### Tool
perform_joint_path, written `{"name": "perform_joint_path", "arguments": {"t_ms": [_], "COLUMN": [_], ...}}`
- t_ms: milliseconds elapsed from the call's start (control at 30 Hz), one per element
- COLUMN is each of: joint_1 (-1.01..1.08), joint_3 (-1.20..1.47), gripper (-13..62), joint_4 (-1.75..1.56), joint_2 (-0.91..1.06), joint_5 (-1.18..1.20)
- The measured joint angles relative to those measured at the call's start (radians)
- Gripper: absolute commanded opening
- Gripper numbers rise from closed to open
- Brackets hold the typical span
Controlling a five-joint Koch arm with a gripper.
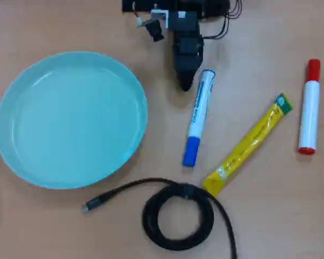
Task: Pick up the blue pen, then put it in the green bowl
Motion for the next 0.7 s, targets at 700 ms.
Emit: {"name": "perform_joint_path", "arguments": {"t_ms": [700], "joint_1": [0.005], "joint_3": [-0.002], "gripper": [15.1], "joint_4": [0.02], "joint_2": [0.0], "joint_5": [0.0]}}
